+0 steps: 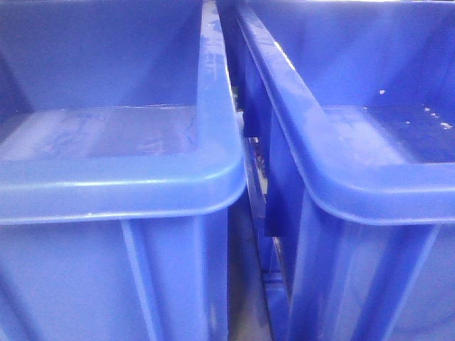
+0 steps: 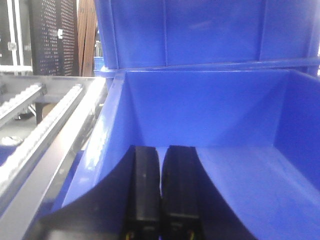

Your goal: Sort and place red and blue blocks on shelf

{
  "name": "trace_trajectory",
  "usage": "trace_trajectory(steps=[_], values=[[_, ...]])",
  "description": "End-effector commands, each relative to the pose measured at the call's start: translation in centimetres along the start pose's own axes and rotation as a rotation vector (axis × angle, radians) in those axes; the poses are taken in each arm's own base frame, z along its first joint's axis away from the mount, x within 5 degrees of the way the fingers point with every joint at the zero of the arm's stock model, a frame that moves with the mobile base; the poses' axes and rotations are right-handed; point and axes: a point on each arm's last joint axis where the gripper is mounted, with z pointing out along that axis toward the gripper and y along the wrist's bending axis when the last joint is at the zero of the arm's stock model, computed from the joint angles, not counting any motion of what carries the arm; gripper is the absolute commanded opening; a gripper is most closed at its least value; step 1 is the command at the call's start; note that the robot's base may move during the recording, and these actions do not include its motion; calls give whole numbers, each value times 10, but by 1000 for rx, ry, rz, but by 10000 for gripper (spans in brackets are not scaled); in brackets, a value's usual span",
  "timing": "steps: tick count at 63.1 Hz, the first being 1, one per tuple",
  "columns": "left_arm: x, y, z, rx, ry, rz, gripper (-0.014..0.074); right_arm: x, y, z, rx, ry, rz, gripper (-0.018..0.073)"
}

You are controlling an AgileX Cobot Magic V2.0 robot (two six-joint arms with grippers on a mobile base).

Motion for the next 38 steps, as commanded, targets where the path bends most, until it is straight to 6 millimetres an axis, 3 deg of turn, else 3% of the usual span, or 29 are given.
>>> trace_trajectory(steps=[1,38], values=[[8,1,-2,4,-28,-48,84,-14,1,-2,-4,-84,-15,52],[6,0,-1,6,-42,-58,84,-14,1,-2,-4,-84,-15,52]])
